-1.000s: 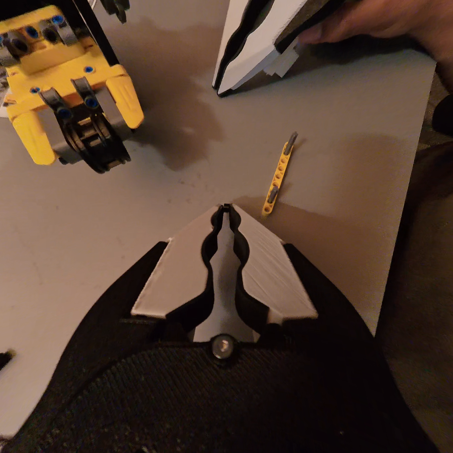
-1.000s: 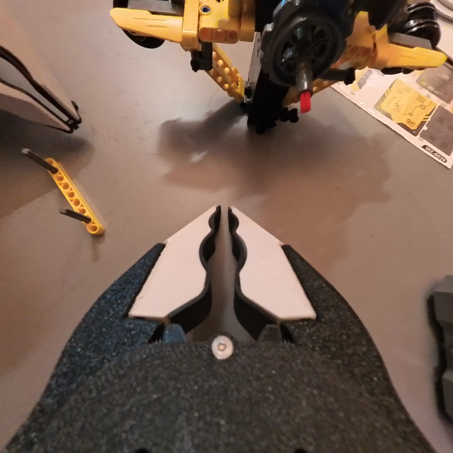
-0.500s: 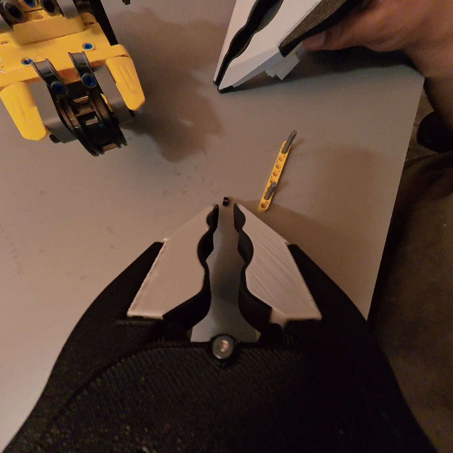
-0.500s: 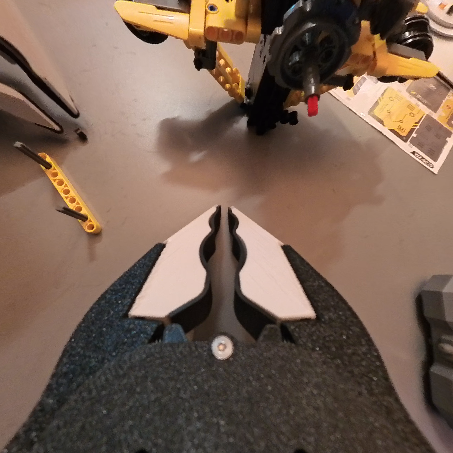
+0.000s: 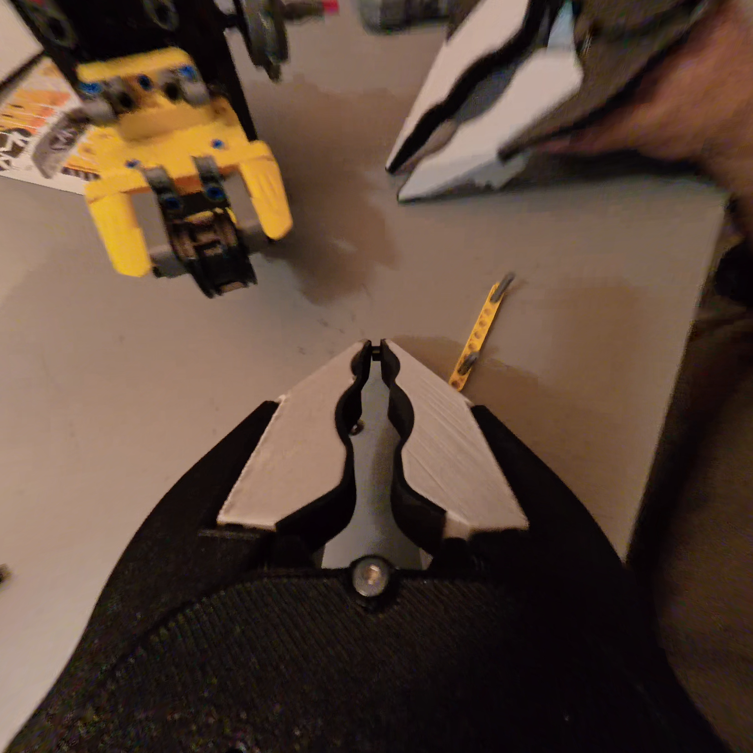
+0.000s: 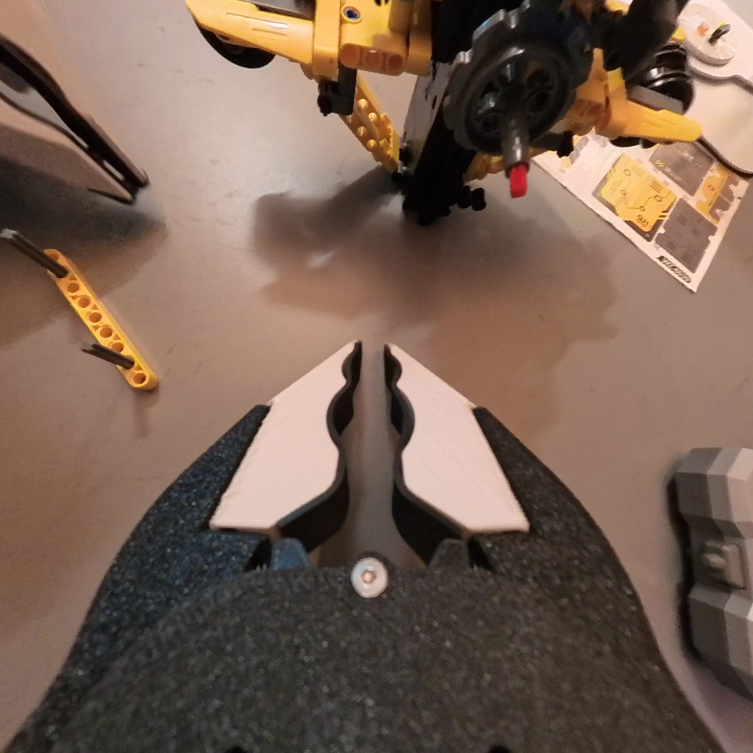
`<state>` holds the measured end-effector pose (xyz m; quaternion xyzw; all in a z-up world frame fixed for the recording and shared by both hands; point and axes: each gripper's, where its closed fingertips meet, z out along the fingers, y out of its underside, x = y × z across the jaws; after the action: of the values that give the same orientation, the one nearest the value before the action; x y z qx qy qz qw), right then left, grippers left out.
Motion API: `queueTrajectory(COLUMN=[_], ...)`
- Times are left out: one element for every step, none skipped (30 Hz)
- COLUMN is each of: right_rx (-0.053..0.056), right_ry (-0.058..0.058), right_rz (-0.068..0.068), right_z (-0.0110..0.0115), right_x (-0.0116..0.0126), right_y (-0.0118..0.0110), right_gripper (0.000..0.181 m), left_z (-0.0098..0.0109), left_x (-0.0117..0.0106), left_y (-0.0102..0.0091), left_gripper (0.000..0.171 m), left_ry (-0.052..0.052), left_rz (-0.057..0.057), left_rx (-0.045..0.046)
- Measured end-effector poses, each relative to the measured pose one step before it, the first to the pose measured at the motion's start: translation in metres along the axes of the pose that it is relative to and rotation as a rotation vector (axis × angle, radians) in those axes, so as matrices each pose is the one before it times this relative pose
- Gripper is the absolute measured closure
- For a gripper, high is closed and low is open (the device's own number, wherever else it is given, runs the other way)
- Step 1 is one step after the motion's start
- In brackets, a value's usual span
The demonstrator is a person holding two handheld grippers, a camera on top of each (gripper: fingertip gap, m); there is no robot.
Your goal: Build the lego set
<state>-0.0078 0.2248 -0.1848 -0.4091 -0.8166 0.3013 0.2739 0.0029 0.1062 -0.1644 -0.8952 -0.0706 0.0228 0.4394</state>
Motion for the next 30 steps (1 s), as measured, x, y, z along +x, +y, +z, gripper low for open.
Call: queueTrajectory(right_rx=[0.0039, 0.0141, 0.0275, 0.0403, 0.0486, 0.0511, 0.0493, 0.0448, 0.0385, 0.0306, 0.0218, 0.0125, 0.006, 0.0033, 0.0015, -0.0003, 0.0005, 0.0043, 0.008, 0.0082, 0.0053, 0.0016, -0.0003, -0.0006, -0.0017, -0.0047, -0.0067, -0.0064, -0.0055, -0.0042], right_ry=[0.0447, 0.0541, 0.0533, 0.0547, 0.0636, 0.0717, 0.0737, 0.0712, 0.0636, 0.0456, 0.0249, 0.0152, 0.0145, 0.0111, 0.0038, 0.0024, 0.0067, 0.0088, 0.0084, 0.0078, 0.0068, 0.0057, 0.0043, 0.0035, 0.0061, 0.0123, 0.0133, 0.0092, 0.0088, 0.0079], right_rz=[-0.011, -0.0188, -0.0301, -0.0387, -0.0405, -0.0406, -0.0411, -0.0407, -0.0396, -0.0369, -0.0283, -0.0148, -0.0036, 0.0049, 0.0135, 0.0194, 0.02, 0.017, 0.0138, 0.012, 0.0107, 0.0096, 0.0084, 0.0076, 0.0074, 0.0071, 0.0058, 0.0041, 0.0025, 0.0009], right_z=[-0.00145, -0.0025, -0.00377, -0.00489, -0.00557, -0.00564, -0.00526, -0.00473, -0.00399, -0.003, -0.00226, -0.0018, -0.00152, -0.00149, -0.00116, -0.00111, -0.00095, -0.00115, -0.00106, -0.00102, -0.00072, -0.00027, -0.00009, 0.00009, 0.00012, 0.0004, 0.00066, 0.00058, 0.00063, 0.00041], right_x=[0.00425, 0.00518, 0.00461, 0.00458, 0.0056, 0.00678, 0.00682, 0.00617, 0.00489, 0.00218, -0.00031, -0.00104, -0.00011, 0.00049, 0.00045, 0.00116, 0.00213, 0.00263, 0.00247, 0.00225, 0.00192, 0.00177, 0.00136, 0.00117, 0.00154, 0.00233, 0.00225, 0.00151, 0.00141, 0.00107], right_y=[-0.0006, -0.00172, -0.00319, -0.00438, -0.0054, -0.00558, -0.00542, -0.00492, -0.00456, -0.00388, -0.00329, -0.00255, -0.00193, -0.00156, -0.00111, -0.00062, -0.00032, -0.00047, -0.0008, -0.00088, -0.0005, -0.00008, 0.00017, 0.00022, 0.00035, 0.00069, 0.00098, 0.00095, 0.00069, 0.00062], right_gripper=[0.165, 0.153, 0.144, 0.143, 0.143, 0.145, 0.147, 0.151, 0.155, 0.16, 0.167, 0.173, 0.178, 0.181, 0.181, 0.181, 0.181, 0.181, 0.181, 0.181, 0.181, 0.181, 0.181, 0.181, 0.181, 0.181, 0.181, 0.181, 0.181, 0.181], left_z=[-0.00719, -0.00814, -0.00867, -0.00908, -0.00952, -0.00844, -0.00605, -0.0035, -0.00095, 0.00073, 0.00211, 0.00315, 0.00354, 0.00328, 0.00282, 0.00254, 0.00196, 0.00112, 0.00012, -0.00012, -0.00073, -0.0012, -0.00174, -0.00247, -0.00313, -0.00348, -0.00313, -0.00216, -0.00146, -0.00071], left_x=[0.00171, 0.00309, 0.00338, 0.00437, 0.0064, 0.00802, 0.0066, 0.0036, -0.00129, -0.0073, -0.00979, -0.00844, -0.00589, -0.0038, -0.00331, -0.00218, -0.001, -0.00086, -0.00074, -0.00118, -0.00146, -0.00216, -0.00136, -0.00359, -0.0052, -0.00336, 0.00222, 0.00619, 0.00539, 0.00221], left_y=[-0.00934, -0.01041, -0.00948, -0.0066, -0.00423, -0.00117, 0.00316, 0.00788, 0.01068, 0.01237, 0.01248, 0.01118, 0.00895, 0.00601, 0.00404, 0.00263, 0.00134, -0.00003, -0.00151, -0.00089, -0.0014, -0.00195, -0.00196, -0.00223, -0.00265, -0.00243, -0.00112, 0.00058, 0.00194, 0.00292], left_gripper=[0.169, 0.169, 0.169, 0.169, 0.169, 0.169, 0.169, 0.169, 0.169, 0.17, 0.169, 0.169, 0.169, 0.169, 0.169, 0.169, 0.169, 0.169, 0.168, 0.168, 0.165, 0.16, 0.156, 0.151, 0.147, 0.146, 0.146, 0.146, 0.146, 0.146], left_ry=[0.0278, 0.0386, 0.041, 0.047, 0.0566, 0.0642, 0.0562, 0.0404, 0.01, -0.0292, -0.0506, -0.0516, -0.0467, -0.0396, -0.0367, -0.0262, -0.0138, -0.0075, -0.0032, -0.0027, -0.0017, -0.0027, 0.0042, -0.0091, -0.0226, -0.0157, 0.0124, 0.0281, 0.0138, -0.0139], left_rz=[-0.0587, -0.0637, -0.0655, -0.0657, -0.0714, -0.0781, -0.0839, -0.0756, -0.0539, -0.0324, -0.0145, -0.0037, 0.0071, 0.0151, 0.0135, 0.012, 0.0093, 0.0062, 0.0032, 0.0058, 0.0017, -0.0072, -0.0086, -0.008, -0.004, 0.0071, 0.0241, 0.036, 0.0421, 0.0487], left_rx=[0.05868, 0.06434, 0.05715, 0.03791, 0.02393, 0.01495, -0.00177, -0.02359, -0.03396, -0.03991, -0.04107, -0.03973, -0.03418, -0.02386, -0.01827, -0.0141, -0.00877, -0.00182, 0.00703, 0.00219, 0.0054, 0.00839, 0.01054, 0.01564, 0.02064, 0.02121, 0.01432, 0.0048, -0.00329, -0.00914])
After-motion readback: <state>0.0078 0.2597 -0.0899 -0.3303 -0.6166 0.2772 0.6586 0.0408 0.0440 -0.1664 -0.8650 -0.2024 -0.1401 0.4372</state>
